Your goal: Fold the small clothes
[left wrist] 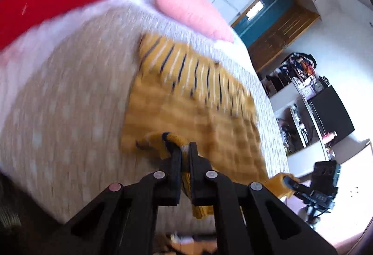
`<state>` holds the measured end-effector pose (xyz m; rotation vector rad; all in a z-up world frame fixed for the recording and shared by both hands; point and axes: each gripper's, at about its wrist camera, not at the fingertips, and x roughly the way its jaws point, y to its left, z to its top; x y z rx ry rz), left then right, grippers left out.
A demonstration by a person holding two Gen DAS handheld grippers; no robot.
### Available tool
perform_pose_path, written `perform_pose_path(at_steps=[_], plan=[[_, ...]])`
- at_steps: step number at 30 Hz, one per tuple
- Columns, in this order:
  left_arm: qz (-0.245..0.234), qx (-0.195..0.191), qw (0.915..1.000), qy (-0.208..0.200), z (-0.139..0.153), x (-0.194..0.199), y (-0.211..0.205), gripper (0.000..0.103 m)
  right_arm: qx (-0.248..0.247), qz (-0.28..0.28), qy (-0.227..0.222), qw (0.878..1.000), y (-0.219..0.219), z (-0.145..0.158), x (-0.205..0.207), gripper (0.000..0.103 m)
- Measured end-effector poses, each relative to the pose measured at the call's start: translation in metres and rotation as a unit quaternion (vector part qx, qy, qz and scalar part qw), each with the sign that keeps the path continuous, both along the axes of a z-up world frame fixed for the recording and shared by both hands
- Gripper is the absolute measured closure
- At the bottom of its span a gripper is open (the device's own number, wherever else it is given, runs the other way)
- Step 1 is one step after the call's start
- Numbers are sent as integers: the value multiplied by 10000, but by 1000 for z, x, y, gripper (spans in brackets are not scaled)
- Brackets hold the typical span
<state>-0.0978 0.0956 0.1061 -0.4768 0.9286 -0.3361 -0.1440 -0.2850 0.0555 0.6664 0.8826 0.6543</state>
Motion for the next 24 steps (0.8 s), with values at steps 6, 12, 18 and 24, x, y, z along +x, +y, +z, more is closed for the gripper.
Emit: perform_pose_path(at_steps=[6,12,18,24], plan=[[230,178,9995,123,14,133,-17,98,-555,-573,-370,9961,-4,44,123,97],[547,1095,9906,617,-24,252,-41,97,-1435,-1234,289,9815,0,16,244,97],[540,964,9904,825,-54,281,-39,96,-1052,-1555,1021,9769,-17,-28,297,95],[551,196,9923,1090,-64,295,-17,93,587,-2057,1486,9655,-61,-61,314,91]])
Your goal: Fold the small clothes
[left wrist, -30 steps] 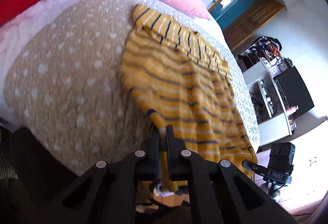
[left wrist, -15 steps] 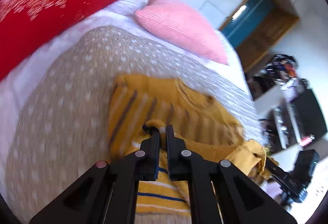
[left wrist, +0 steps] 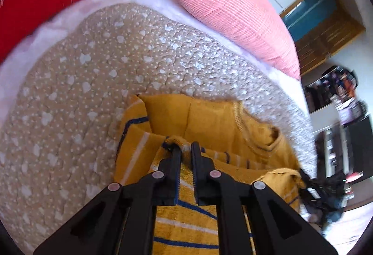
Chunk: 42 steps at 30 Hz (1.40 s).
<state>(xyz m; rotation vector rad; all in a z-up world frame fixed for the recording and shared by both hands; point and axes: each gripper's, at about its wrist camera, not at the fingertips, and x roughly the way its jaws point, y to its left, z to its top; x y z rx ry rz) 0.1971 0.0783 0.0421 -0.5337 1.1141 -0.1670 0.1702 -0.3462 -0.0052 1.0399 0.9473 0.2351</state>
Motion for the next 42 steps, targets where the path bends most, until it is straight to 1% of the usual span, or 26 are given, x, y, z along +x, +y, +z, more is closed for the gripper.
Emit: perform_pose_path(at_steps=[2,4,5,6,7,8,11,12,15,16,19,23,24,27,29,30,31,32,33,34,35,36,37,39,40,42], plan=[[86,-244,9996,-74,5,-1,6,83,280,-127,19,9995,-6,-2,6,91],[391,-405,9979,-305,15,-4,20,47,409,-219,-61,9989,-10,1,7,88],[531,-456,9967,-402,19,-6,26,43,505,-300,-138,9982,-14,3,7,79],[674,-438,9957,-452,22,-7,32,43,563,-399,-213,9974,-19,5,4,67],[739,-355,9957,-423,24,-7,36,43,440,-651,-296,9965,-23,11,0,60],[732,-316,9960,-410,26,-8,38,43,299,-768,-315,9961,-27,16,-3,50],[555,32,9974,-451,31,-22,39,43,-204,-737,-379,9964,-31,36,-7,49],[382,258,9976,-508,33,-31,36,43,-389,-683,-444,9959,-33,44,-11,49],[1,706,9961,-523,31,-55,31,42,-1294,-288,-645,9891,-32,72,-39,49],[-165,790,9955,-506,28,-67,31,41,-1438,-176,-649,9873,-37,74,-46,49],[-386,812,9951,-401,12,-97,39,38,-1628,158,-569,9849,-44,70,-87,49],[-597,850,9940,-336,-8,-124,43,34,-1670,415,-471,9840,-48,49,-143,49],[-751,846,9931,-317,-16,-127,39,33,-1714,457,-445,9831,-47,44,-153,47],[-1058,782,9909,-286,-28,-127,23,28,-1846,614,-373,9802,-33,24,-169,47],[-1146,759,9902,-240,-35,-126,11,28,-1667,630,-366,9833,-23,12,-169,47],[-1208,897,9885,-142,-39,-124,-1,28,-1609,593,-378,9845,-18,8,-165,46],[-1241,1117,9859,-79,-40,-123,-7,40,-1645,549,-410,9840,-9,7,-161,44],[-1254,1419,9819,-51,-39,-122,-14,57,-1679,572,-408,9833,-3,6,-158,44],[-1276,1445,9812,-6,-36,-120,-14,85,-1656,655,-336,9834,2,5,-152,46],[-1184,1396,9831,79,-30,-118,-8,95,-1613,747,-288,9836,3,6,-148,66],[-1060,1356,9850,101,-24,-116,0,95,-1598,816,-278,9834,3,8,-148,87],[-894,1346,9868,69,-14,-115,13,95,-1693,814,-290,9818,-1,15,-147,89],[-797,1439,9864,54,-10,-114,20,95,-2099,747,-306,9744,-7,27,-150,89],[-614,1851,9808,42,-8,-114,30,95,-2633,659,-235,9622,-16,36,-153,91],[-566,1909,9799,84,-11,-114,34,95,-2848,616,-120,9565,-20,35,-155,91],[-587,1787,9821,139,-20,-118,37,95,-2939,670,69,9535,-23,27,-153,91]])
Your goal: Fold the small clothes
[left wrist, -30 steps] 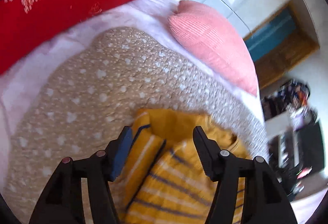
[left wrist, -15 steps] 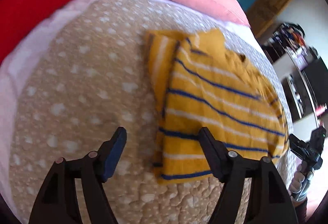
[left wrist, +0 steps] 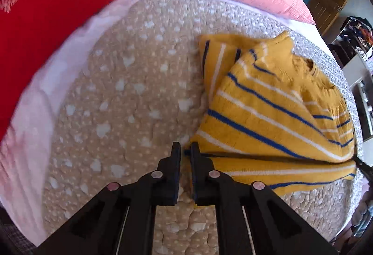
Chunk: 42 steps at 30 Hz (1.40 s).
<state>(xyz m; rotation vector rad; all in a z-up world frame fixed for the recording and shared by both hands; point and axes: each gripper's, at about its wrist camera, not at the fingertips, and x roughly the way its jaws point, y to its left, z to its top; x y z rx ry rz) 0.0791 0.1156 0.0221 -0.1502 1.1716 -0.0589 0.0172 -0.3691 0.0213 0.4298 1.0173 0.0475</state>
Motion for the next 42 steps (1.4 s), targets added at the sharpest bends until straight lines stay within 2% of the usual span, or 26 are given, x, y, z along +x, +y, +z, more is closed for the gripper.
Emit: perform_pose_path(at_steps=[3,5,7,10,11,13,15,20,23,24,25,26,27,32,34,35,36,42], plan=[[64,299,9994,-133,1,-13,3,94,-150,112,-57,9998,6,0,-5,88],[90,221,9995,-225,5,-21,6,88,-239,32,-249,9994,9,14,-10,82],[204,80,9990,-393,15,-31,19,70,-411,-187,-453,9980,6,33,-16,81],[329,-144,9969,-702,29,-38,29,59,-596,-208,-729,9953,12,58,-17,81],[342,-248,9962,-763,31,-39,29,58,-551,-106,-780,9954,19,63,-16,81],[434,-532,9938,-875,31,-38,27,46,-372,240,-829,9956,43,71,-7,81],[552,-728,9917,-907,24,-32,21,44,-147,648,-803,9946,74,75,7,78],[785,-1127,9883,-669,-7,-18,11,44,545,1648,-468,9837,169,74,51,73],[891,-1400,9840,-651,-21,-14,12,44,534,2128,-273,9753,226,66,73,65],[859,-1450,9831,-712,-20,-16,12,53,483,2237,-177,9733,247,63,85,64],[765,-1646,9803,-776,-21,-19,13,75,451,2285,-89,9725,262,58,96,64],[690,-1830,9777,-766,-23,-21,15,87,409,2315,-3,9720,275,51,107,64],[598,-2081,9738,-698,-27,-21,17,94,345,2326,77,9719,287,46,115,64],[622,-2527,9628,-734,-34,-26,25,94,1,2521,687,9653,355,10,164,64],[616,-2816,9547,-736,-32,-28,34,94,-311,2653,739,9608,380,5,170,54],[570,-2919,9520,-730,-31,-29,37,94,-443,2702,704,9592,388,5,170,44],[518,-2966,9506,-750,-29,-29,41,94,-576,2743,683,9575,395,6,170,38],[645,-3092,9435,-1006,-16,-36,69,92,-2056,2767,575,9369,431,-9,158,36]])
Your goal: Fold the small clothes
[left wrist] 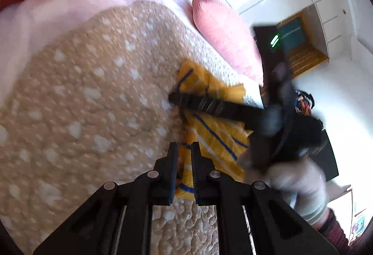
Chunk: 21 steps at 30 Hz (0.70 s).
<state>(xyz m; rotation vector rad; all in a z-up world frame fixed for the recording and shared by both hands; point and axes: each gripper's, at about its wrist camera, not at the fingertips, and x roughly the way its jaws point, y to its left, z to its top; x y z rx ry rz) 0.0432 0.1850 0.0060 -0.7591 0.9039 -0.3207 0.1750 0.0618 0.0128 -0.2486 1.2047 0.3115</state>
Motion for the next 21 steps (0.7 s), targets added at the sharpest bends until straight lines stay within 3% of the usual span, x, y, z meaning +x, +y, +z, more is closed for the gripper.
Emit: perform_pose_path(at_steps=[2,3,5,8,11,13,15,21], plan=[[160,-34,9998,-57,3,-2,11,88,-422,17,-288,9987,8,-6,-8,44],[287,-110,9995,-75,2,-3,17,86,-653,2,-460,9968,12,-8,-12,55],[383,-241,9989,-74,2,-5,24,85,-966,-31,-705,9928,15,-9,-19,67],[455,-301,9984,-143,5,-9,24,85,-635,-202,-705,9953,1,8,-21,86],[515,-176,9982,-236,12,-17,21,79,153,-365,-672,9970,-34,38,-22,89],[583,-63,9979,-277,14,-21,15,72,384,-486,-851,9944,-59,57,-26,89],[583,30,9979,-270,15,-22,9,72,634,-753,-1027,9898,-105,76,-32,89],[332,298,9989,-152,21,-27,-32,72,1192,-1941,-1129,9671,-260,81,-45,89]])
